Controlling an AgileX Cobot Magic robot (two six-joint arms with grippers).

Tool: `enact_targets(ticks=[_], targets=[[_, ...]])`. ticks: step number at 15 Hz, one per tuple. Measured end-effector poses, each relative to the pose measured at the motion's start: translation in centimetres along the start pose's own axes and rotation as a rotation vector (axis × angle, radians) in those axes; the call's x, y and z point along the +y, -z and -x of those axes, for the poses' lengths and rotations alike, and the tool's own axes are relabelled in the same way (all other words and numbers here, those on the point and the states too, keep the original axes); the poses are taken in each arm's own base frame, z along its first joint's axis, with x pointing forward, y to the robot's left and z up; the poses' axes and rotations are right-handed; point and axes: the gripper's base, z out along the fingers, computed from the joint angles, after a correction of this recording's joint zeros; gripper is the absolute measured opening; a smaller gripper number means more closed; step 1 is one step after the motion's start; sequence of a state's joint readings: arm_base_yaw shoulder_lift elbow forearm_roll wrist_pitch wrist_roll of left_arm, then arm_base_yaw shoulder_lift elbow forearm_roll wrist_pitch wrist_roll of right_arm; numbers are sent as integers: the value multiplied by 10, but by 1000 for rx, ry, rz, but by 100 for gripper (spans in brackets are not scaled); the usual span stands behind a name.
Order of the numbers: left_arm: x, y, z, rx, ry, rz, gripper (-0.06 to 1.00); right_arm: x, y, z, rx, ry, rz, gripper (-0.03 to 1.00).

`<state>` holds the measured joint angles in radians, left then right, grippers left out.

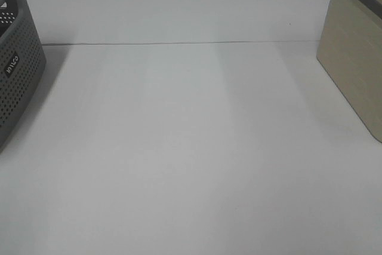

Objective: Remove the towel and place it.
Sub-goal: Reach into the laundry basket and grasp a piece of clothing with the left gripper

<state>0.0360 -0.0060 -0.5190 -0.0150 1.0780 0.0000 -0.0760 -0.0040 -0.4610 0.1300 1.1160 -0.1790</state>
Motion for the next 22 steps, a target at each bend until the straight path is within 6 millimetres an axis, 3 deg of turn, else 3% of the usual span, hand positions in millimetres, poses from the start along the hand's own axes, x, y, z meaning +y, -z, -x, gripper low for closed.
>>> enact_targets(ticks=[22], targets=[[2,0,0,0,-10,19,99,0,0,0,0,0,0,77]])
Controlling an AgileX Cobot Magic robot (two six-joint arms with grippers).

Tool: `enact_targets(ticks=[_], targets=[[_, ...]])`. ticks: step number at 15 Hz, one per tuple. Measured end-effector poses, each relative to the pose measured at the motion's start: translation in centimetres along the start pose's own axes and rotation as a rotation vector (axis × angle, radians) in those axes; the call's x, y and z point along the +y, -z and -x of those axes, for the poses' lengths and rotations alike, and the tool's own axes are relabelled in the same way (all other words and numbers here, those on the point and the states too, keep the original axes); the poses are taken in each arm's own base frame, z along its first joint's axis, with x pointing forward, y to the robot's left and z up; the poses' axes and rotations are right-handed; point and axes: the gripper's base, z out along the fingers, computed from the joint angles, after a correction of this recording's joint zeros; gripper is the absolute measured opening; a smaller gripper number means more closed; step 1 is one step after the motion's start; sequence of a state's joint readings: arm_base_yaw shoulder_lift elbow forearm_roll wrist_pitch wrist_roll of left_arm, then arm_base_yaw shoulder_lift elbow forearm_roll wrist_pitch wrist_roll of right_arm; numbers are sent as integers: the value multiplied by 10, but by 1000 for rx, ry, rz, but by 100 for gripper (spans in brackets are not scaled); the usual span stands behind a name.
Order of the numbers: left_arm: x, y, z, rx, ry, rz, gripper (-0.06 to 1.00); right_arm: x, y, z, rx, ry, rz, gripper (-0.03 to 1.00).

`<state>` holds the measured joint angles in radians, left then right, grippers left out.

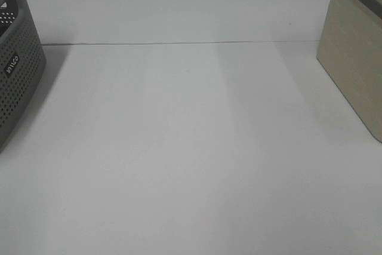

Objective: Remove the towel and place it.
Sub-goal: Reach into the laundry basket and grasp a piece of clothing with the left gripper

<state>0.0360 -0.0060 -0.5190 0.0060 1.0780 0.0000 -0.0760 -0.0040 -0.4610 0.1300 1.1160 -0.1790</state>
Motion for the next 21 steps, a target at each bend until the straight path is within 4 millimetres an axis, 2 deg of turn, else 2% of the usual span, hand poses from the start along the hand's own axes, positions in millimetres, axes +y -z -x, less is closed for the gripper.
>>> enact_targets(ticks=[21], targets=[[0,0,0,0,3,-5,99,0,0,0,0,0,0,77]])
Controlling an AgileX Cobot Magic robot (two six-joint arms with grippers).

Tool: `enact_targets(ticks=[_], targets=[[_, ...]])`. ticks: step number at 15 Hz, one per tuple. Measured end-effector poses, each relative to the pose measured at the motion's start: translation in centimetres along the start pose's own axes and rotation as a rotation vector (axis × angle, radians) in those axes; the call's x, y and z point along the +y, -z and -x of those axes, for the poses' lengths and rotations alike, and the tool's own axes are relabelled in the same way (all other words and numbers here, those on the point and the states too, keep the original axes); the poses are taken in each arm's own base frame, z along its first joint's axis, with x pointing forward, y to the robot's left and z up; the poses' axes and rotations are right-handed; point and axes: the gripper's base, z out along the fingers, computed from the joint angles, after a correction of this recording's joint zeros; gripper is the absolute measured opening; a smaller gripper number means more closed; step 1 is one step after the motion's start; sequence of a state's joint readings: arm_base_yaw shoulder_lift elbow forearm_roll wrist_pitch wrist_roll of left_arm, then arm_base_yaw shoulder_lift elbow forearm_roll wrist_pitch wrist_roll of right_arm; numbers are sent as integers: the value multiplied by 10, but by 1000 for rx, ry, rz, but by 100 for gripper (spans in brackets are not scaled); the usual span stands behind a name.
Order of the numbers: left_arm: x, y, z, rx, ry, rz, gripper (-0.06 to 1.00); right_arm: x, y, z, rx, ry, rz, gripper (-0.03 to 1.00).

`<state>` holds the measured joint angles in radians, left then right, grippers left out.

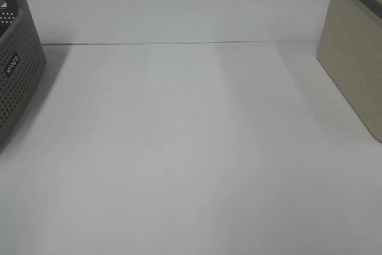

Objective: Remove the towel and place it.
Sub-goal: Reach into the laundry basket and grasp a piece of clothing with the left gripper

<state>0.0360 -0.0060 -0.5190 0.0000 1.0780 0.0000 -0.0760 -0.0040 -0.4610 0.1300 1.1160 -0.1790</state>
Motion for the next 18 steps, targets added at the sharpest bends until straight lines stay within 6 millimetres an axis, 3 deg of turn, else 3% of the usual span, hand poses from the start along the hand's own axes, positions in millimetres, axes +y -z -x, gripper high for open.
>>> enact_targets(ticks=[10,13,14,15,18], targets=[[0,0,2,25,-51,-1,99,0,0,0,0,0,0,77],[-2,-4,37,160,-220,-36,99,0,0,0,0,0,0,77],[-3,-20,68,246,-320,-72,99,0,0,0,0,0,0,77],[-3,-29,87,276,-389,-88,98,0,0,0,0,0,0,77],[-3,-49,127,354,-529,-132,98,0,0,0,0,0,0,77]])
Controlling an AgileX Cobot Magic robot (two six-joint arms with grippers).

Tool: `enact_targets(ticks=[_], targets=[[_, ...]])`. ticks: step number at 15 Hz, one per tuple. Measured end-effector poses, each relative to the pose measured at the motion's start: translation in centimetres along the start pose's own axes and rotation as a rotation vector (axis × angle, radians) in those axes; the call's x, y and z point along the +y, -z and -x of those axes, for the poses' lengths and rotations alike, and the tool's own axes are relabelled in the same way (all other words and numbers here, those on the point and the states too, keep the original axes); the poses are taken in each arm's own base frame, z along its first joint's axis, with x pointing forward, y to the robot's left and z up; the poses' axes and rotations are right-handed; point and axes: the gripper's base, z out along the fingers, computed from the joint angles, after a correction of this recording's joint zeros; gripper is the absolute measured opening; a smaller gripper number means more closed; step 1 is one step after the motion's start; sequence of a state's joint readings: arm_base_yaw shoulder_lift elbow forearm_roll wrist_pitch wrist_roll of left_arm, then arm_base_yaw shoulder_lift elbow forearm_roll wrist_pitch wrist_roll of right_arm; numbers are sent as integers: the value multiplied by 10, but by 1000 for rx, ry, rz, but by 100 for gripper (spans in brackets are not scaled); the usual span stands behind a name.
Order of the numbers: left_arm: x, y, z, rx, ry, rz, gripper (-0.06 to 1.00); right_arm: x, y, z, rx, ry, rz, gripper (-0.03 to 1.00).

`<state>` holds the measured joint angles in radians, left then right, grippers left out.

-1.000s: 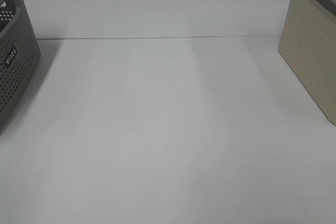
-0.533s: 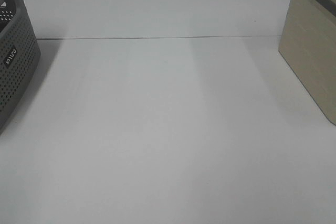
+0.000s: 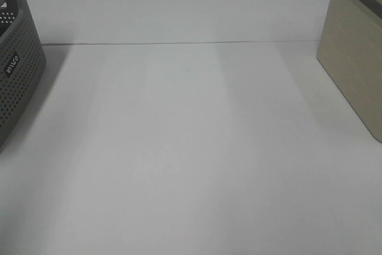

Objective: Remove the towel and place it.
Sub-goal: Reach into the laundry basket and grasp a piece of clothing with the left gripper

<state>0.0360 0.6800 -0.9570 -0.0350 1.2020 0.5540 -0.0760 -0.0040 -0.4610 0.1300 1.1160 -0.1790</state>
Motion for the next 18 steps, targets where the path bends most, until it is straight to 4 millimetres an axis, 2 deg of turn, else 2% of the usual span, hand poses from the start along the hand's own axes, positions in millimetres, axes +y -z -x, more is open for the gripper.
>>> enact_targets(ticks=[2,3,4,6,8,9,10,14,16,17,18], targets=[[20,-3,35,17,-189,-4,98,0,0,0,0,0,0,77],[26,-5,44,22,-235,0,98,0,0,0,0,0,0,77],[50,-19,74,87,-338,55,98,0,0,0,0,0,0,77],[76,-36,97,185,-454,136,98,0,0,0,0,0,0,77],[98,-62,114,304,-553,194,97,0,0,0,0,0,0,77],[101,-67,115,335,-578,205,97,0,0,0,0,0,0,77],[108,-82,116,396,-626,207,96,0,0,0,0,0,0,77],[147,-165,103,536,-690,159,96,0,0,0,0,0,0,77],[161,-194,97,565,-688,135,96,0,0,0,0,0,0,77],[175,-229,91,605,-691,96,96,0,0,0,0,0,0,77],[181,-244,90,610,-697,88,96,0,0,0,0,0,0,77]])
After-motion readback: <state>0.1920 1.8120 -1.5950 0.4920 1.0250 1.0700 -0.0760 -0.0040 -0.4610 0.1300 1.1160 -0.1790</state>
